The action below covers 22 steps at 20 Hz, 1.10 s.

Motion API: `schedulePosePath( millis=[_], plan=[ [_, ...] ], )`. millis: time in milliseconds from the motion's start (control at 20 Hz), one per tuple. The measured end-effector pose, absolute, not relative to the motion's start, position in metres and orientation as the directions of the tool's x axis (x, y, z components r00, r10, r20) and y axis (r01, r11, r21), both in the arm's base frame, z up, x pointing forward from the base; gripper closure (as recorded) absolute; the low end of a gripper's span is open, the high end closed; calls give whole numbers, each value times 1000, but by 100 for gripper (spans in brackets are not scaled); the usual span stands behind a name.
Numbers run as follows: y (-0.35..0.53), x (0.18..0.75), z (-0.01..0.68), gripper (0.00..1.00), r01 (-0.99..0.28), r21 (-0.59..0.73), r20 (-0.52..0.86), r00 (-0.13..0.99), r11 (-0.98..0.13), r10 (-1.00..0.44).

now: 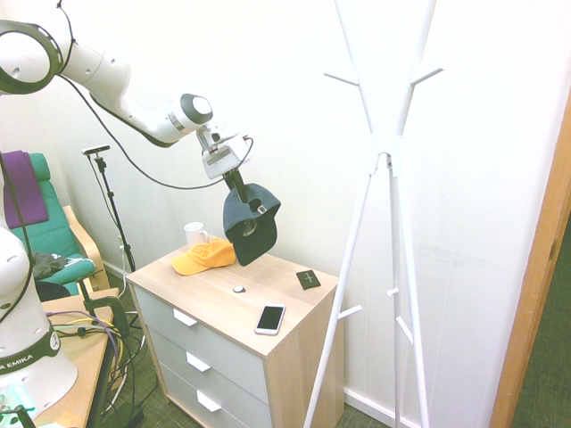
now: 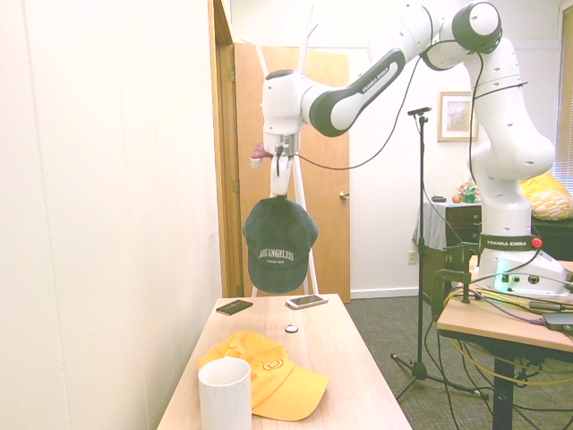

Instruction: Hang the cap

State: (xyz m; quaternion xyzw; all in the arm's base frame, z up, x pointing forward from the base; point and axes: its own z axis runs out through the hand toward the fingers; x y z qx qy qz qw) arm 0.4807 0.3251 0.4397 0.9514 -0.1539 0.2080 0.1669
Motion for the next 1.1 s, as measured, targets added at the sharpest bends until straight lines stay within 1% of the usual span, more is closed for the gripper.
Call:
schedulePosePath(
  millis=[250, 450, 650, 850, 1100],
  plan=[
    [264, 520, 551, 100, -448, 334, 600, 779, -829, -180],
    [217, 541, 642, 100, -522, 332, 696, 698, -786, -169],
    [180, 544, 716, 100, -580, 338, 755, 638, -741, -155],
    [149, 540, 763, 100, -623, 340, 789, 596, -705, -146],
    [102, 536, 781, 100, -669, 322, 798, 572, -670, -188]
  ],
)
